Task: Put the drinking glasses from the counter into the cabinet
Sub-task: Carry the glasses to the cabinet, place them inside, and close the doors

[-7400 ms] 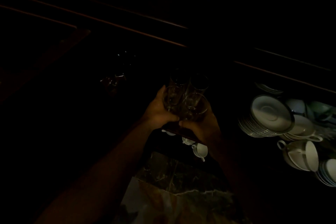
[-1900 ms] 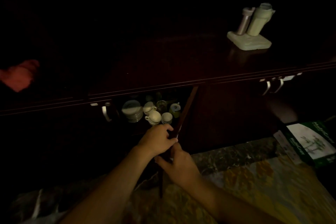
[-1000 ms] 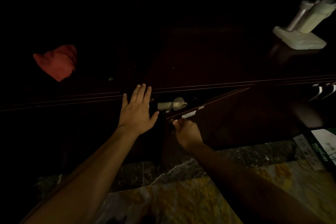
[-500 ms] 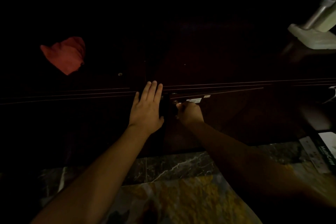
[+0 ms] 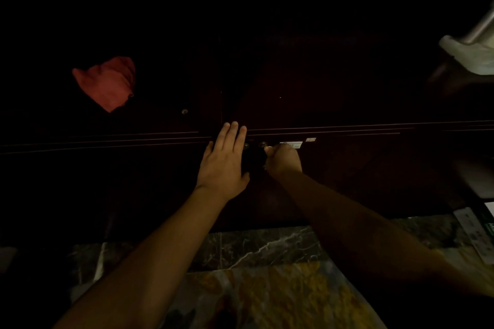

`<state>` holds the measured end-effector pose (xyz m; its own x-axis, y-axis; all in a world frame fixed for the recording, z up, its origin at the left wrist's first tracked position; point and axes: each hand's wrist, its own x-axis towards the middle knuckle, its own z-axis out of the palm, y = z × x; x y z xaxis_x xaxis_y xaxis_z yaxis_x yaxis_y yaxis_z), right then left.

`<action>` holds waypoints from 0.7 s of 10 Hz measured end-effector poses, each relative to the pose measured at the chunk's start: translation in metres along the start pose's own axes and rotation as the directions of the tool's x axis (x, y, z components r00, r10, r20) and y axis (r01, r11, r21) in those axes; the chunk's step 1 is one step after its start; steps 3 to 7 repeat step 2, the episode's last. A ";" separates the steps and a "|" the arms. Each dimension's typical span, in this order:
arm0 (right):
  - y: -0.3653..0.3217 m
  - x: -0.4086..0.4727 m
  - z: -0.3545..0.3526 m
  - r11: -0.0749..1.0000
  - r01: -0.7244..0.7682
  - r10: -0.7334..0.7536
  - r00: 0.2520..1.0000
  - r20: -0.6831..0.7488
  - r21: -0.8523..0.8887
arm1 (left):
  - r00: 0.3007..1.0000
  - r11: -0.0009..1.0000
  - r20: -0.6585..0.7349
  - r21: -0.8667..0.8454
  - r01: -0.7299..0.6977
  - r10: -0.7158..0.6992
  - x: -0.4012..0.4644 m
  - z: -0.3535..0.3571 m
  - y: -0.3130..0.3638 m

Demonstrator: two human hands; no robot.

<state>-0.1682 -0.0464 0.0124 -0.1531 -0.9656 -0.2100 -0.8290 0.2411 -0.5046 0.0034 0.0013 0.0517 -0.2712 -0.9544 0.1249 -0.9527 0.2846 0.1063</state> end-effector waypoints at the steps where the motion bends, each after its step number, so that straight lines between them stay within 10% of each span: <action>1: 0.000 0.001 -0.008 0.994 -0.006 0.013 0.998 0.059 -0.109 | 1.000 0.998 0.011 -0.066 0.001 -0.001 -0.002 -0.007 0.001; 7: -0.003 -0.002 -0.027 0.991 -0.029 0.043 0.993 0.110 -0.130 | 0.998 0.987 0.058 -0.162 -0.018 0.027 -0.004 -0.021 -0.003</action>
